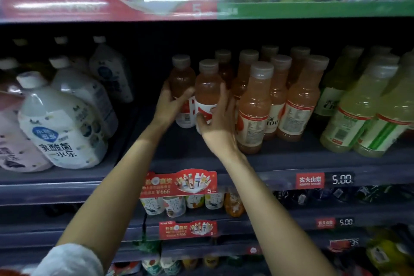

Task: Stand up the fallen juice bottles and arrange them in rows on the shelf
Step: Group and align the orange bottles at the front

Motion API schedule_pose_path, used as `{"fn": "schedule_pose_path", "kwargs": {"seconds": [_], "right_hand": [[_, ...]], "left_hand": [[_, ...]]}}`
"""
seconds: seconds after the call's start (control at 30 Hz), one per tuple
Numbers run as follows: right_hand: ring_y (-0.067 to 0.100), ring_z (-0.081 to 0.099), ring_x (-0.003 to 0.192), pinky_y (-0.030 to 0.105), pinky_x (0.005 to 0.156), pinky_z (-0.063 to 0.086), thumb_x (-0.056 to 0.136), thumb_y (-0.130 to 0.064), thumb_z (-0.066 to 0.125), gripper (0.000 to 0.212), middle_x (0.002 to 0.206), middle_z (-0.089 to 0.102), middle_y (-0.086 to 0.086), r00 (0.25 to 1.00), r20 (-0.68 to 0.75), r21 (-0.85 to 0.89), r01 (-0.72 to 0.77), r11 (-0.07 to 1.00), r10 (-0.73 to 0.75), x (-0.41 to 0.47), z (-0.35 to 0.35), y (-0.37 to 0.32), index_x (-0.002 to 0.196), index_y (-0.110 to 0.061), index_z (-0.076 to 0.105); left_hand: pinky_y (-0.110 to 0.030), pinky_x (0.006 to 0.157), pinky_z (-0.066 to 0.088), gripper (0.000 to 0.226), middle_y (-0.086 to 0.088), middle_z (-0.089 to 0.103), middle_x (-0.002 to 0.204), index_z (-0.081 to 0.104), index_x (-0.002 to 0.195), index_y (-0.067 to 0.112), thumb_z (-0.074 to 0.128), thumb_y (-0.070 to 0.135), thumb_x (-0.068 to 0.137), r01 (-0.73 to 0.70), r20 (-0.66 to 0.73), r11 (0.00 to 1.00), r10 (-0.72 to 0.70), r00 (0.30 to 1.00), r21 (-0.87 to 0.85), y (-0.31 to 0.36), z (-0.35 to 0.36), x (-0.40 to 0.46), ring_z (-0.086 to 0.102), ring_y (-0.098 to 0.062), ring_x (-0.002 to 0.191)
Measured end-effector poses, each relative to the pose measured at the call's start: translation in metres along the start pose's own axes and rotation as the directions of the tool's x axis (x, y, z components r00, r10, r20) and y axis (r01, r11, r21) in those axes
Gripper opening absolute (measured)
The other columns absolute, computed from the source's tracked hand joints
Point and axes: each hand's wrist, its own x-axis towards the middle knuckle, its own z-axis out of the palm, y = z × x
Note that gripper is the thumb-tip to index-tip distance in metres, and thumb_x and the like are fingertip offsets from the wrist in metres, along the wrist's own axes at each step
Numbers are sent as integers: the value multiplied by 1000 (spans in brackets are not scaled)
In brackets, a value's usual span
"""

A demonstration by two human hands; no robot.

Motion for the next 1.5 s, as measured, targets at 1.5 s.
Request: {"fn": "schedule_pose_path", "kwargs": {"seconds": [1.5], "right_hand": [[16,20,143,31,111,20,101,-44,20,55,158,11,-1,931,286,560,-356,749,228,12,26,-21,150,-25,2]], "left_hand": [[-27,111,30,53,7,38,150,25,150,29,38,44,101,22,-347,993,-62,936,-119,-3,-64,-55,40,-7,133]]}}
